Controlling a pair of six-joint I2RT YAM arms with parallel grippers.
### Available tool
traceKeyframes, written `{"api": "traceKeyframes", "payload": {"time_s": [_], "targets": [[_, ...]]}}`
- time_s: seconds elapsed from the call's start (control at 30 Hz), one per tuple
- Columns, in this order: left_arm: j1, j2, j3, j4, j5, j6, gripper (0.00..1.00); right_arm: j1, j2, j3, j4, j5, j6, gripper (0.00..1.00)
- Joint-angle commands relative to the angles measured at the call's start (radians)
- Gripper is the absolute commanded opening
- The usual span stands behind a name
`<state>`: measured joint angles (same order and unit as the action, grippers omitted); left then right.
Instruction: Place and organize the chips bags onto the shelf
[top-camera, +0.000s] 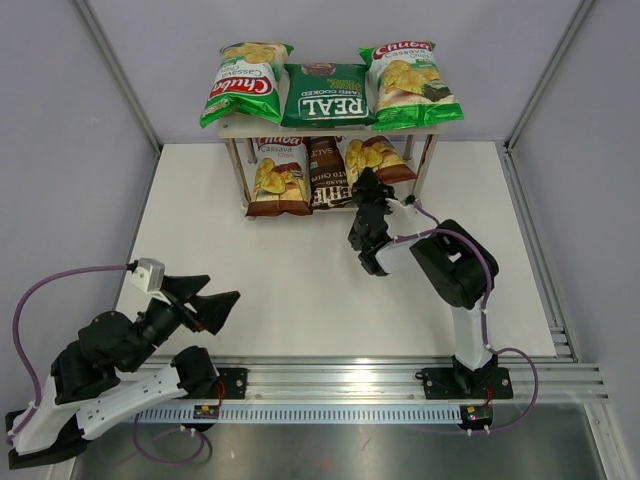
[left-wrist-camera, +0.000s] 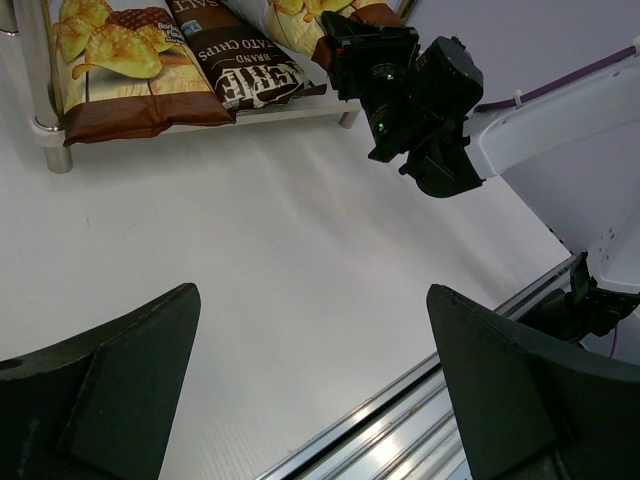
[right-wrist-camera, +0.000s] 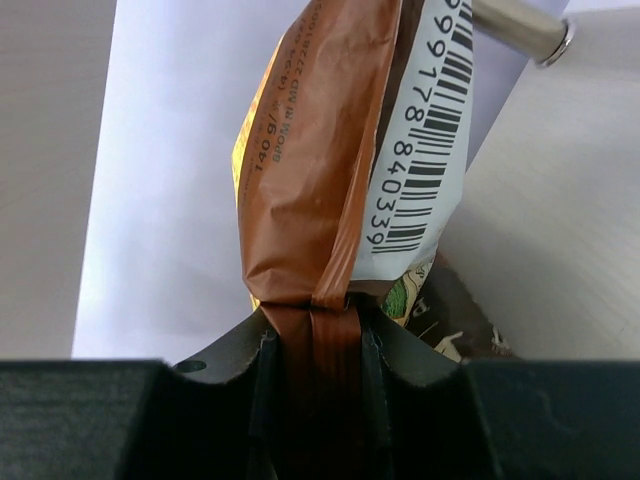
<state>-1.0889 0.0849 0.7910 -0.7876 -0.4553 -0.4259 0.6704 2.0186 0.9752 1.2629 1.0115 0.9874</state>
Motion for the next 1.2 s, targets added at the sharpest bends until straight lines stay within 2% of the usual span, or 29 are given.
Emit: {"api": "traceKeyframes", "payload": {"time_s": [0.0, 0.3, 0.4, 0.5, 0.57, 0.67, 0.83, 1.03, 1.17], "targets": [[0.000, -0.017, -0.007, 0.047, 0.024, 0.024, 0.99, -0.005, 0.015, 0.071, 0.293, 0.147, -0.104, 0.07], [0.000, -0.013, -0.007, 0.047, 0.024, 0.022, 0.99, -0.022, 0.031, 0.094, 0.296, 0.269, -0.156, 0.10], [-0.002, -0.005, -0.007, 0.047, 0.024, 0.024, 0.99, -0.020, 0.077, 0.121, 0.297, 0.285, -0.167, 0.15], [0.000, -0.004, -0.007, 0.045, 0.024, 0.024, 0.99, -0.022, 0.106, 0.134, 0.297, 0.238, -0.158, 0.22], [-0.002, -0.004, -0.007, 0.047, 0.023, 0.024, 0.99, -0.022, 0.103, 0.119, 0.293, 0.190, -0.142, 0.32], [0.000, 0.001, -0.007, 0.048, 0.027, 0.027, 0.99, -0.020, 0.040, 0.070, 0.181, 0.103, -0.034, 0.48], [0.000, 0.016, -0.006, 0.045, 0.029, 0.027, 0.99, -0.022, -0.090, -0.042, -0.068, 0.015, 0.135, 0.64], [0.000, 0.009, -0.004, 0.042, 0.020, 0.024, 0.99, -0.040, -0.207, -0.145, -0.244, -0.105, 0.282, 0.67], [0.000, -0.002, -0.006, 0.042, 0.015, 0.022, 0.99, -0.072, -0.253, -0.185, -0.372, -0.174, 0.370, 0.63]]}}
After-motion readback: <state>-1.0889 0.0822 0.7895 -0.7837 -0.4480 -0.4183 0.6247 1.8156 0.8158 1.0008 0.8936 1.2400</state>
